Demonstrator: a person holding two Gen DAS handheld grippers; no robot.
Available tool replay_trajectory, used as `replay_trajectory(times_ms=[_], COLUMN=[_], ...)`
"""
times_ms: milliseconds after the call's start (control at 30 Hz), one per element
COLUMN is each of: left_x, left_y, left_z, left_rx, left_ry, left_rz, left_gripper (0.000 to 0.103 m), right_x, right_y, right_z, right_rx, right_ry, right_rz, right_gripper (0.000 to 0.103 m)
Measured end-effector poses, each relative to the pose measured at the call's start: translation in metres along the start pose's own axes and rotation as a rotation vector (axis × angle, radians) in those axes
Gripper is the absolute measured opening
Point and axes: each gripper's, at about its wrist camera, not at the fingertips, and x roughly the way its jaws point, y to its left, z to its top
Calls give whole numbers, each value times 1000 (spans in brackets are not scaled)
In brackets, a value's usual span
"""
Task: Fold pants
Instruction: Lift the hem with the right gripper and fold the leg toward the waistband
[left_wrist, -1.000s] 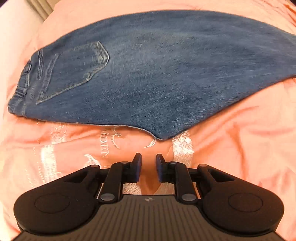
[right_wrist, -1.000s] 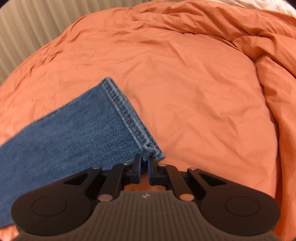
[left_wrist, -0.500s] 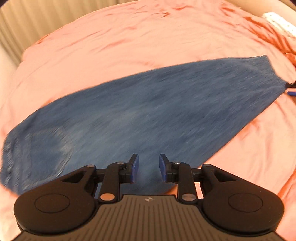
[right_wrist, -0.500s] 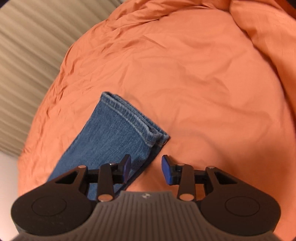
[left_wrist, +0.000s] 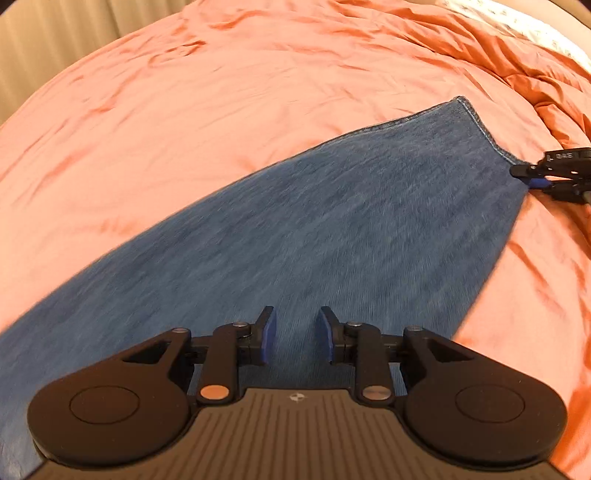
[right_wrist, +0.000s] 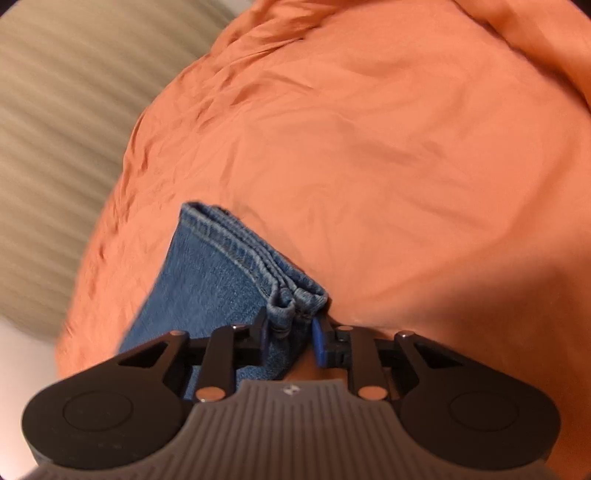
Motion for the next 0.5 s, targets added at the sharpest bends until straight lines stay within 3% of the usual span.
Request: replay_trajectory(times_ms=[133, 500], left_x=[31, 84], left_y=[-6, 1], left_z=[27, 96], left_rx=[15, -12], left_ry=[-12, -35], left_rz=[22, 57], left_gripper=[32, 31], right_x=[-7, -12], right_y=[26, 61], right_z=[7, 9], right_rx=[-177, -440], right_ry=[13, 32], right_rz=[-60, -151], right_gripper=[14, 12])
